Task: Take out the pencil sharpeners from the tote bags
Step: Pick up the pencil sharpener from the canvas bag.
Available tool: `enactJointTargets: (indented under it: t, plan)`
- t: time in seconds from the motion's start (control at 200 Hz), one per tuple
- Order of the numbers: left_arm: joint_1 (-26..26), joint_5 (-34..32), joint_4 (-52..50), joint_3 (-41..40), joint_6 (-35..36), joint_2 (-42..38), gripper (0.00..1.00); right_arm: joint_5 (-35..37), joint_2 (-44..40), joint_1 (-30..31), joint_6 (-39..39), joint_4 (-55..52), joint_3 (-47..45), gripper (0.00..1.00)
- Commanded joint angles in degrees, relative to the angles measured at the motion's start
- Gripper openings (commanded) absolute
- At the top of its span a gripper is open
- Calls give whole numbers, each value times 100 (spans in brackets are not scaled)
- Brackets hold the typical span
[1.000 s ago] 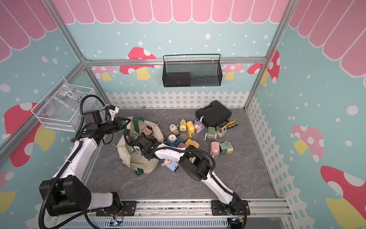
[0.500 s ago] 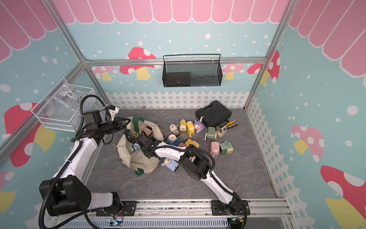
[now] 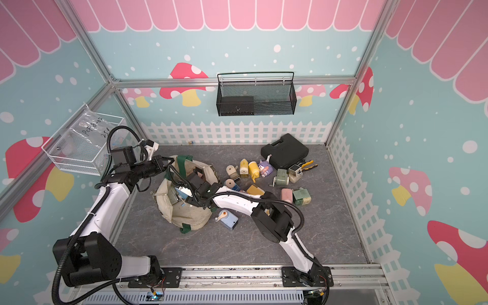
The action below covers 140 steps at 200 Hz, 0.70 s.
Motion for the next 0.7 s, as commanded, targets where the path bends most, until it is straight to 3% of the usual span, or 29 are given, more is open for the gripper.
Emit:
enactJointTargets:
  t: [0.0, 0.495, 0.695]
  plan:
    - [-3, -50, -80, 166, -60, 26, 0, -609, -513, 19, 239, 441, -341, 41]
    - [1, -85, -80, 166, -95, 24, 0, -2891, -2522, 16, 395, 1671, -2076, 41]
    - [-3, -103, -90, 168, -88, 9, 0, -2725, -3593, 7, 729, 2144, -3058, 40]
